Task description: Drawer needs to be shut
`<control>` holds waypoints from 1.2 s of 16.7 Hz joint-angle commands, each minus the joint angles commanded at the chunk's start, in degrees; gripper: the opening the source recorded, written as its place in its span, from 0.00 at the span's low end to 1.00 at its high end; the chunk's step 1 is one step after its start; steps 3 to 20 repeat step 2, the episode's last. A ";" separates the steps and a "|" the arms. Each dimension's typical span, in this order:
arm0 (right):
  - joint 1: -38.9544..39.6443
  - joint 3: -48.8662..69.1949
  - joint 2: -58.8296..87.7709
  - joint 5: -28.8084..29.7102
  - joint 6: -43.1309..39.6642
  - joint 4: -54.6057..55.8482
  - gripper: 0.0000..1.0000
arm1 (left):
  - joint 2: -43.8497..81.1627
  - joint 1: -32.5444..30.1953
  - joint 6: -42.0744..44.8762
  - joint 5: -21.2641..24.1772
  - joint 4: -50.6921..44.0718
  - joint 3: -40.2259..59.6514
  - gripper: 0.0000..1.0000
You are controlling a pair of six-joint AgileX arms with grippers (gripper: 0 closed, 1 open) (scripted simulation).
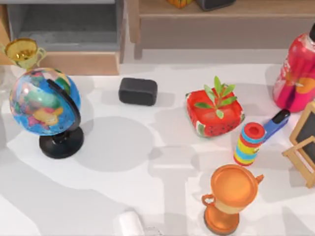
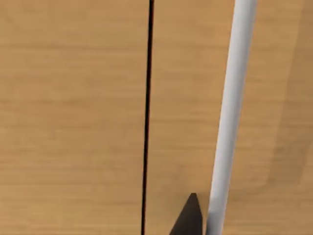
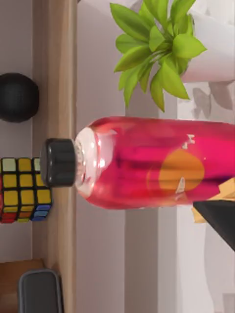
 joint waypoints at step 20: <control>0.00 0.00 0.00 0.00 0.00 0.00 1.00 | 0.00 0.00 0.00 0.00 0.00 0.00 1.00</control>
